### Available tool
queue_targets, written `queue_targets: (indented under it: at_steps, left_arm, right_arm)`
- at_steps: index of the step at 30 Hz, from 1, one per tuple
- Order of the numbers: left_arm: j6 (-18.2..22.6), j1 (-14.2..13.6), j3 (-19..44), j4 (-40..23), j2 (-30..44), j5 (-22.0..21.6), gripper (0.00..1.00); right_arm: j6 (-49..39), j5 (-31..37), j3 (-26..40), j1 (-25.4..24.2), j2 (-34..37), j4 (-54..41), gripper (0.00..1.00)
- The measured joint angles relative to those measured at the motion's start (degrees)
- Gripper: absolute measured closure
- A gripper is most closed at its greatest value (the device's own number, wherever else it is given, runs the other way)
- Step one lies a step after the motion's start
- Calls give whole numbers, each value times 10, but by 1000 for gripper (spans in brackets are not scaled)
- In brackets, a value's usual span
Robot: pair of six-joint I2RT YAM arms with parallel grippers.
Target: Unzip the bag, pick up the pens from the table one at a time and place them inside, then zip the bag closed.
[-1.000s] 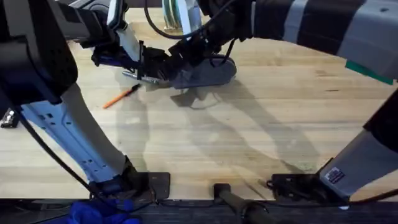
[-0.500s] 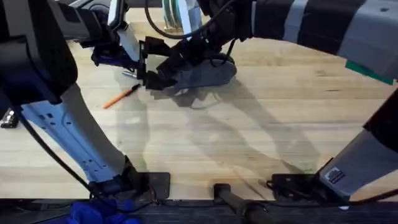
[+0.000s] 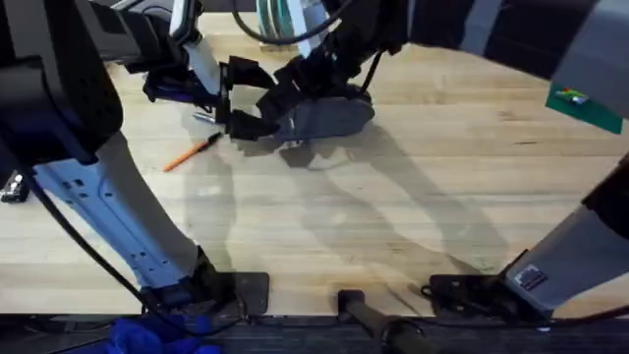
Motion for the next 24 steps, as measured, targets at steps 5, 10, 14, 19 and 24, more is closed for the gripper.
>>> queue_targets:
  at_steps: [5,10,14,19,24]
  left_arm:
    - [-14,4,41,-63,0,-2,7]
    - [-17,21,87,-109,0,-10,7]
    - [-36,31,115,-122,0,-15,5]
    - [-127,32,176,-124,0,-39,5]
    - [-239,28,247,-150,0,-75,4]
  right_arm:
    - [-3,22,26,-8,-17,-9,6]
    - [-3,28,56,-24,-25,-49,6]
    - [-3,32,78,-43,-25,-87,6]
    - [-3,34,113,-66,-25,-112,6]
    - [-6,39,138,-74,-25,-124,5]
